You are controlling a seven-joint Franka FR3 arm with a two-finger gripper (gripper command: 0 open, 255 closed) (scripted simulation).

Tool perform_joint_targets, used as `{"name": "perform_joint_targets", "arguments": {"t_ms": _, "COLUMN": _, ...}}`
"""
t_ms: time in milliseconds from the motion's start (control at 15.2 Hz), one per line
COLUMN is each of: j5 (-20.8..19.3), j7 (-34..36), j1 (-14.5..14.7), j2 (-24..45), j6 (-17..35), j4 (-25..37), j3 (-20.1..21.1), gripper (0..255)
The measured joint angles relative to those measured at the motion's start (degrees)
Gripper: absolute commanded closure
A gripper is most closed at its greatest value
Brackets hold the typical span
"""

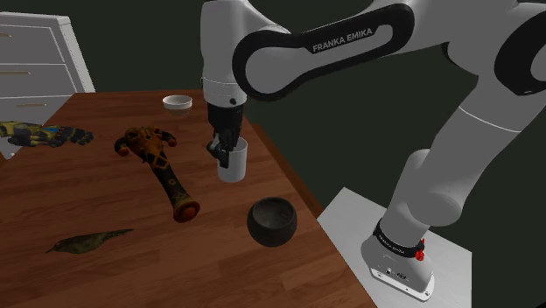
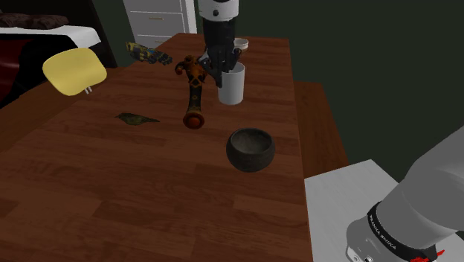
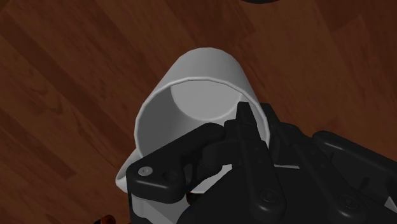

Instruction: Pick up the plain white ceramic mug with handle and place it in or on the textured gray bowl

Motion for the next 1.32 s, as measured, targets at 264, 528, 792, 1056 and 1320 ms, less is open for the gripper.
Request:
{"name": "perform_joint_targets", "arguments": {"t_ms": 264, "j5": 0.04, "j7": -0.19, "j1": -0.09, "j2": -0.18, "j6": -2.80, "j4": 2.62, "j3": -0.15, "gripper": 255}}
{"name": "perform_joint_targets", "arguments": {"t_ms": 528, "j5": 2.62, "j7": -0.44, "j1": 0.92, "j2": -6.58, "j6": -4.46, "j4": -1.69, "j3": -0.22, "gripper": 255}}
{"name": "perform_joint_targets", "arguments": {"t_ms": 792, "j5": 5.98, "j7": -0.49, "j1": 2.93, "j2": -15.60, "j6": -6.78, "j4": -7.90, "j3": -0.55, "gripper": 255}}
{"name": "perform_joint_targets", "arguments": {"t_ms": 1056, "j5": 8.15, "j7": -0.02, "j1": 4.75, "j2": -21.65, "j6": -7.98, "j4": -12.55, "j3": -0.55, "gripper": 255}}
{"name": "perform_joint_targets", "arguments": {"t_ms": 1320, "j5": 8.59, "j7": -0.03, "j1": 5.02, "j2": -21.94, "j6": -5.13, "j4": -15.71, "j3": -0.17, "gripper": 255}}
